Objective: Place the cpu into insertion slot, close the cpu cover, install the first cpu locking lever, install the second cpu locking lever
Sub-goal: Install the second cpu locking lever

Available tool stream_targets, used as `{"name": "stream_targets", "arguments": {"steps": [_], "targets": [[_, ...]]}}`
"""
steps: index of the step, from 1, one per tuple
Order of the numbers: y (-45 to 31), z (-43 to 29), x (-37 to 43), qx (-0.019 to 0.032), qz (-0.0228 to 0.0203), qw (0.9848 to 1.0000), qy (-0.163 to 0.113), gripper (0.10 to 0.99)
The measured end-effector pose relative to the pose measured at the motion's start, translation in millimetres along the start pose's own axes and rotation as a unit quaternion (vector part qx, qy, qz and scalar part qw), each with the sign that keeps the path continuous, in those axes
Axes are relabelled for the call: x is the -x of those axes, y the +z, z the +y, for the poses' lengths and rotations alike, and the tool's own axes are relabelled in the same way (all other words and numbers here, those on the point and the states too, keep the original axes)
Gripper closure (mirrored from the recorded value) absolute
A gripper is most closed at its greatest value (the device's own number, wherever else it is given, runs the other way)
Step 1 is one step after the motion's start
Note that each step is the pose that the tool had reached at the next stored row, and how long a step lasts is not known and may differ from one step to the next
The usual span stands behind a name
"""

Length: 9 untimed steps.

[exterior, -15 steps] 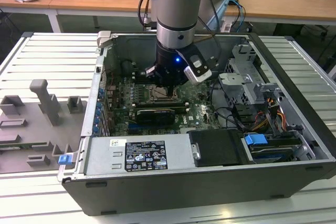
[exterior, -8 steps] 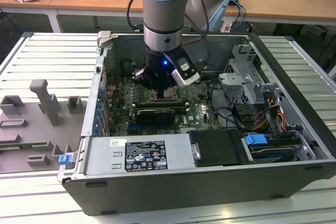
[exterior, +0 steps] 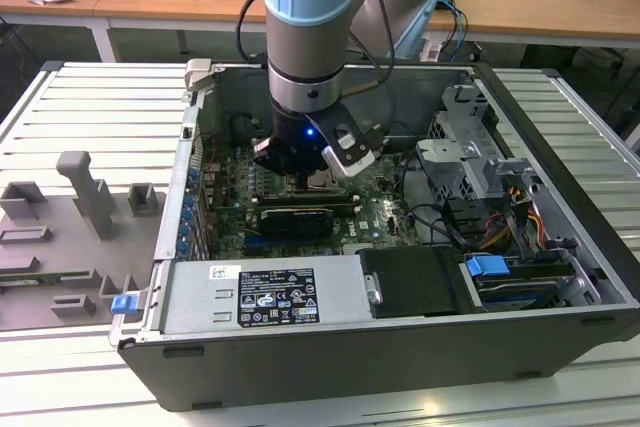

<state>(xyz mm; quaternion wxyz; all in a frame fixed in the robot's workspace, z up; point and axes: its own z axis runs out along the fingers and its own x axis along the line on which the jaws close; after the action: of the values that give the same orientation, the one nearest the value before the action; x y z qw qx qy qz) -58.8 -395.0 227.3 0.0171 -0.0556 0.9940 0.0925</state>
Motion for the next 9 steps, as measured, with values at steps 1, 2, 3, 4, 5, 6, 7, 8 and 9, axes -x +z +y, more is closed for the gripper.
{"name": "stream_targets", "arguments": {"steps": [1, 2, 3, 4, 5, 6, 7, 8, 9], "targets": [[-0.3, -1.6, -1.5, 0.0017, -0.0002, 1.0000, 0.000, 0.980], [-0.6, -2.6, -3.5, 0.0033, -0.0004, 1.0000, 0.000, 0.980], [-0.6, -2.8, -6.9, 0.0049, -0.0006, 1.0000, 0.000, 0.980], [-0.4, -3.0, -9.4, 0.0073, -0.0008, 1.0000, 0.000, 0.980], [0.1, -3.1, -11.1, 0.0097, -0.0011, 1.0000, 0.000, 0.980], [2.3, -3.4, -12.5, 0.0134, -0.0015, 0.9999, 0.000, 0.980], [3.8, -3.7, -12.7, 0.0151, -0.0017, 0.9999, 0.000, 0.980], [5.1, -3.9, -12.8, 0.0161, -0.0018, 0.9999, 0.000, 0.980], [6.8, -4.2, -13.0, 0.0167, -0.0020, 0.9999, 0.000, 0.980]]}}
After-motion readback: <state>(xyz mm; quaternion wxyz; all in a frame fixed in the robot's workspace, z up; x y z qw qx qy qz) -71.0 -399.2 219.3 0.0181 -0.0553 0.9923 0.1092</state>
